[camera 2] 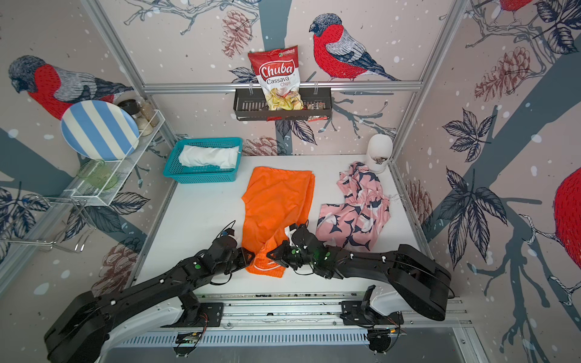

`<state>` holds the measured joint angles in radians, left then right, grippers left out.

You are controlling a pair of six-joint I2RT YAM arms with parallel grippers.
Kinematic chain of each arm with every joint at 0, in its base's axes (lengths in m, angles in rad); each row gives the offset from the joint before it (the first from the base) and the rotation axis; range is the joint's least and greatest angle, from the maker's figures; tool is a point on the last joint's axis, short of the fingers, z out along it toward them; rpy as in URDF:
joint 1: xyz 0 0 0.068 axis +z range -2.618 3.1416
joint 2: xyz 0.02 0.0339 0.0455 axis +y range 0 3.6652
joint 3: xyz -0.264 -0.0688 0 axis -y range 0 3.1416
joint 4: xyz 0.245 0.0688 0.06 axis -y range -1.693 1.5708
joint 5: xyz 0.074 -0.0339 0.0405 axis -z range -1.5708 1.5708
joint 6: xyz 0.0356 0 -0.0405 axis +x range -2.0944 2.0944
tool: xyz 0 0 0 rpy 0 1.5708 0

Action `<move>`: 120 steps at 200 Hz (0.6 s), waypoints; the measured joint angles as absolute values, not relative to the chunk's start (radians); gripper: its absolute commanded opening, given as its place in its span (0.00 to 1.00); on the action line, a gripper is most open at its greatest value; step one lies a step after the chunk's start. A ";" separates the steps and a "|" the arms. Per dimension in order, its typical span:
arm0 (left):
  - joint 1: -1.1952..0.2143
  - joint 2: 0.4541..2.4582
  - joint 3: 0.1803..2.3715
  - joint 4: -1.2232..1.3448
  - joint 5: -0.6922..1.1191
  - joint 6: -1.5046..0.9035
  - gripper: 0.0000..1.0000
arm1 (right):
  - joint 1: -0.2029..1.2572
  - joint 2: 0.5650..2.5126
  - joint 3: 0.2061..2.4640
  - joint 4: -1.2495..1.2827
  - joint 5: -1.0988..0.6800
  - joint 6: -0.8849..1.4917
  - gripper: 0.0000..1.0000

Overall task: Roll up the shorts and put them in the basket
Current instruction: Adjust the shorts at the center of the board.

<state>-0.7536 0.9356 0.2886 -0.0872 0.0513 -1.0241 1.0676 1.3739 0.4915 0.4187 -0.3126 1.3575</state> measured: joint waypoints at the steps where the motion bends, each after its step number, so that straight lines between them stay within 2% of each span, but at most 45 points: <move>1: -0.754 0.935 0.289 -0.087 0.051 -1.024 0.27 | 1.068 1.375 0.484 0.420 -0.313 1.359 0.00; 12: -0.754 0.933 0.290 -0.091 0.051 -1.032 0.34 | 1.069 1.390 0.440 0.422 -0.313 1.363 0.00; 33: -0.754 0.931 0.302 -0.126 0.044 -1.042 0.41 | 1.083 1.441 0.387 0.447 -0.310 1.378 0.00; 60: -0.754 0.894 0.329 -0.200 0.013 -1.039 0.44 | 1.085 1.525 0.346 0.567 -0.324 1.394 0.00; 77: -0.754 0.855 0.374 -0.270 -0.016 -1.035 0.43 | 1.085 1.551 0.325 0.646 -0.329 1.405 0.00; 120: -0.761 0.863 0.485 -0.332 -0.004 -0.981 0.32 | 1.086 1.538 0.335 0.629 -0.332 1.411 0.00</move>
<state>-0.7609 0.8627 0.4850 -0.3325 -0.0040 -0.9810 1.0863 1.5383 0.3347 0.6289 -0.3317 1.4109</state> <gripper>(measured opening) 0.339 0.067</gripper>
